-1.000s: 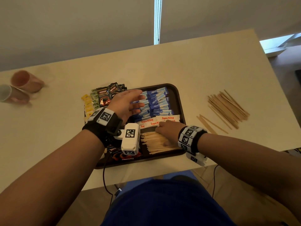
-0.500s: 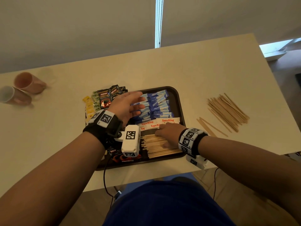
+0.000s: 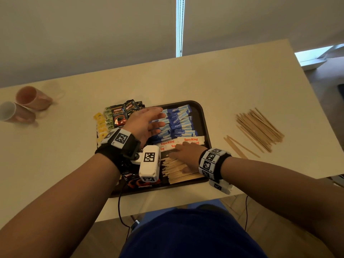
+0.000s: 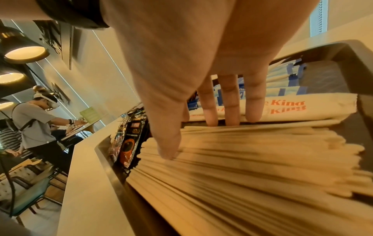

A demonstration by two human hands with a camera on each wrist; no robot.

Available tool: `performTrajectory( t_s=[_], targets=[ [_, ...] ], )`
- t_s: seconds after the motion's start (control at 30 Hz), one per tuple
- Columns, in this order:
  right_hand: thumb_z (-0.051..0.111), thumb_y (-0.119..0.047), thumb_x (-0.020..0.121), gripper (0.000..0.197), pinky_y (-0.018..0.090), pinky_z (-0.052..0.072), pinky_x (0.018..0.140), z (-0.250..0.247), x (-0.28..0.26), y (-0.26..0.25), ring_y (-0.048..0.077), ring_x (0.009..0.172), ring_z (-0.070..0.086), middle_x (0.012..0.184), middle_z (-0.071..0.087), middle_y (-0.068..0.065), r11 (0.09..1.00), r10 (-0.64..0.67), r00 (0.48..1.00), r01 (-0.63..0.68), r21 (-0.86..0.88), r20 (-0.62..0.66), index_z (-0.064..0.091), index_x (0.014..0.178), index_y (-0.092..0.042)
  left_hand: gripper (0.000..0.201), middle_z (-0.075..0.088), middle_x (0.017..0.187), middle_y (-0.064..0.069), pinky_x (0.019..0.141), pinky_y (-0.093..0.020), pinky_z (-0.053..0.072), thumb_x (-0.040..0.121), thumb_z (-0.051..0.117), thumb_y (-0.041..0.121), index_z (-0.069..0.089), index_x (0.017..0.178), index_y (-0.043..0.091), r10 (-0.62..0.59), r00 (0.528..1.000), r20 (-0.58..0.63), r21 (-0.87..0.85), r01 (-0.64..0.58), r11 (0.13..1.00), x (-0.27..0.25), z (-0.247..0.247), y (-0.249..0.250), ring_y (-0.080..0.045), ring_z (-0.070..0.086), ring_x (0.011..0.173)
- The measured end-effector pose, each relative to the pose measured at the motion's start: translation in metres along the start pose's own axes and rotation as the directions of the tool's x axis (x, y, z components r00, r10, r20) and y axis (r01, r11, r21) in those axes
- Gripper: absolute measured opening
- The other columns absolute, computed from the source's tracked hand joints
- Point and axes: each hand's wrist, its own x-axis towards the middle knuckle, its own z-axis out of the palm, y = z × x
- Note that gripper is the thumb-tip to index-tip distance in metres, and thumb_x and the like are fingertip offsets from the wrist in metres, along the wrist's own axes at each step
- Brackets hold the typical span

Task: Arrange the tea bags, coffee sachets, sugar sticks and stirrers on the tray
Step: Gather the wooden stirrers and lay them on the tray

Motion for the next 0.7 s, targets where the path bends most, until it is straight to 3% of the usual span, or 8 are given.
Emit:
performTrajectory(
  t_s=[0.17, 0.23, 0.3, 0.33, 0.4, 0.5, 0.6, 0.7],
  targets=[
    [0.064, -0.042, 0.091, 0.052, 0.041, 0.048, 0.098, -0.006, -0.013, 0.015, 0.022, 0.119, 0.050, 0.132, 0.051, 0.001, 0.967, 0.119, 0.982, -0.082, 0.240, -0.145, 0.047, 0.137, -0.025, 0.015, 0.072, 0.096, -0.002, 0.064, -0.028, 0.052, 0.096, 0.065, 0.023, 0.068, 0.108, 0.016, -0.010, 1.000, 0.024, 0.051, 0.009, 0.999, 0.004, 0.006, -0.007, -0.016, 0.067, 0.076],
    [0.063, -0.039, 0.092, 0.038, 0.034, 0.048, 0.092, -0.012, -0.029, 0.042, 0.021, 0.111, 0.056, 0.120, 0.059, 0.001, 0.897, 0.279, 0.924, -0.154, 0.414, -0.261, 0.058, 0.125, -0.021, 0.015, 0.073, 0.098, -0.004, 0.068, -0.030, 0.052, 0.096, 0.064, 0.022, 0.068, 0.109, 0.016, -0.021, 0.999, 0.034, 0.110, 0.017, 0.994, 0.007, 0.010, -0.011, -0.018, 0.067, 0.078],
    [0.065, -0.041, 0.090, 0.034, 0.031, 0.046, 0.085, -0.012, -0.047, 0.079, 0.023, 0.105, 0.059, 0.110, 0.062, 0.001, 0.815, 0.471, 0.822, -0.267, 0.514, -0.320, 0.062, 0.116, -0.018, 0.013, 0.073, 0.100, -0.006, 0.068, -0.030, 0.052, 0.097, 0.063, 0.021, 0.068, 0.108, 0.016, -0.029, 0.999, 0.045, 0.196, 0.020, 0.980, 0.013, 0.016, -0.015, -0.018, 0.066, 0.078],
    [0.068, -0.047, 0.087, 0.044, 0.031, 0.046, 0.087, -0.008, -0.056, 0.101, 0.025, 0.108, 0.058, 0.112, 0.062, 0.003, 0.771, 0.566, 0.760, -0.353, 0.530, -0.319, 0.060, 0.118, -0.017, 0.012, 0.072, 0.101, -0.007, 0.067, -0.030, 0.051, 0.097, 0.063, 0.021, 0.068, 0.107, 0.016, -0.028, 0.999, 0.047, 0.243, 0.016, 0.970, 0.016, 0.020, -0.018, -0.018, 0.066, 0.079],
    [0.074, -0.066, 0.071, 0.090, 0.040, 0.043, 0.102, 0.008, -0.073, 0.140, 0.031, 0.124, 0.048, 0.133, 0.051, 0.010, 0.647, 0.740, 0.635, -0.578, 0.497, -0.224, 0.043, 0.138, -0.015, 0.012, 0.073, 0.103, -0.005, 0.071, -0.032, 0.053, 0.097, 0.063, 0.022, 0.068, 0.107, 0.017, -0.029, 0.999, 0.036, 0.323, 0.016, 0.946, 0.022, 0.030, -0.023, -0.018, 0.066, 0.081],
    [0.075, -0.082, 0.049, 0.151, 0.054, 0.015, 0.118, 0.036, -0.097, 0.170, 0.039, 0.149, 0.006, 0.162, -0.002, 0.015, 0.443, 0.852, 0.520, -0.774, 0.452, 0.054, -0.012, 0.154, -0.015, 0.011, 0.074, 0.101, -0.002, 0.082, -0.039, 0.054, 0.097, 0.063, 0.024, 0.068, 0.106, 0.019, -0.048, 0.999, 0.017, 0.355, 0.038, 0.934, 0.031, 0.049, -0.029, -0.018, 0.067, 0.082],
    [0.070, -0.088, 0.046, 0.160, 0.058, 0.004, 0.120, 0.062, -0.109, 0.177, 0.039, 0.150, -0.010, 0.161, -0.021, 0.015, 0.364, 0.859, 0.487, -0.800, 0.477, 0.160, -0.026, 0.151, -0.013, 0.012, 0.074, 0.101, -0.005, 0.082, -0.040, 0.054, 0.097, 0.064, 0.023, 0.068, 0.106, 0.017, -0.053, 0.998, 0.035, 0.358, 0.037, 0.933, 0.039, 0.067, -0.031, -0.019, 0.067, 0.081],
    [0.056, -0.097, 0.048, 0.152, 0.057, 0.016, 0.118, 0.072, -0.109, 0.185, 0.038, 0.149, 0.007, 0.163, -0.001, 0.015, 0.281, 0.916, 0.395, -0.762, 0.583, 0.074, -0.012, 0.154, -0.012, 0.011, 0.074, 0.101, -0.006, 0.072, -0.035, 0.053, 0.096, 0.064, 0.022, 0.068, 0.105, 0.018, -0.054, 0.998, 0.038, 0.388, 0.035, 0.921, 0.047, 0.077, -0.034, -0.021, 0.068, 0.083]
  ],
)
